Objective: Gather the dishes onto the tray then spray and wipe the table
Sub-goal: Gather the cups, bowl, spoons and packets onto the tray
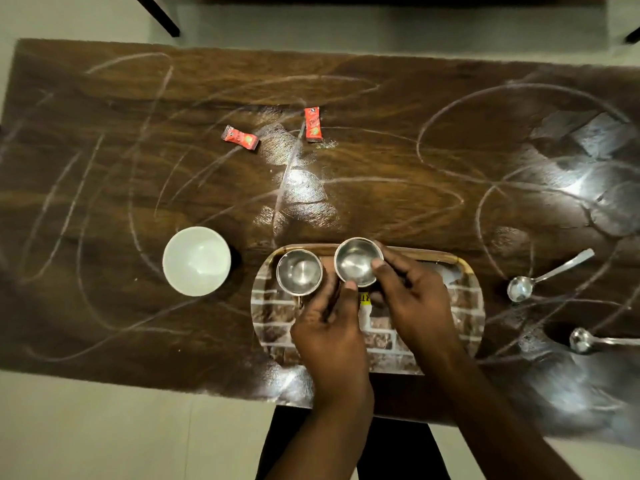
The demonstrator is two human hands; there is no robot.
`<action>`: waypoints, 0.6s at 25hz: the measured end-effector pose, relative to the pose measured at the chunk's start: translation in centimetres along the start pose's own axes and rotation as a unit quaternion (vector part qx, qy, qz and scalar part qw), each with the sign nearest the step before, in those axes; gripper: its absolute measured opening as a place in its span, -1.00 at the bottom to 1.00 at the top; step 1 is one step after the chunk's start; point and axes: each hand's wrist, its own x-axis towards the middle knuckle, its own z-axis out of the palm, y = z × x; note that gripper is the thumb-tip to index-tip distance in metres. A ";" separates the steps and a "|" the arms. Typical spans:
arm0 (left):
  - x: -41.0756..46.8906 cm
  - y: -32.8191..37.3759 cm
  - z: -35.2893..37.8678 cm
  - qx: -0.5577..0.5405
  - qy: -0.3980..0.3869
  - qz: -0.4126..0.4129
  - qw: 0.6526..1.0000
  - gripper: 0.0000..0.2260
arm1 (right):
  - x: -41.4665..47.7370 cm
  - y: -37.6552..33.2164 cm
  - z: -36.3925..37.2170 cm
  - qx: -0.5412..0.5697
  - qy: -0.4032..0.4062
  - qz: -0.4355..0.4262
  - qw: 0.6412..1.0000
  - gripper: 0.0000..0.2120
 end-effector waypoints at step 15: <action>-0.2 -2.0 -0.3 0.000 0.058 -0.046 0.997 -0.73 | -0.4 2.4 -0.2 -0.091 -0.017 -0.026 0.995 -0.67</action>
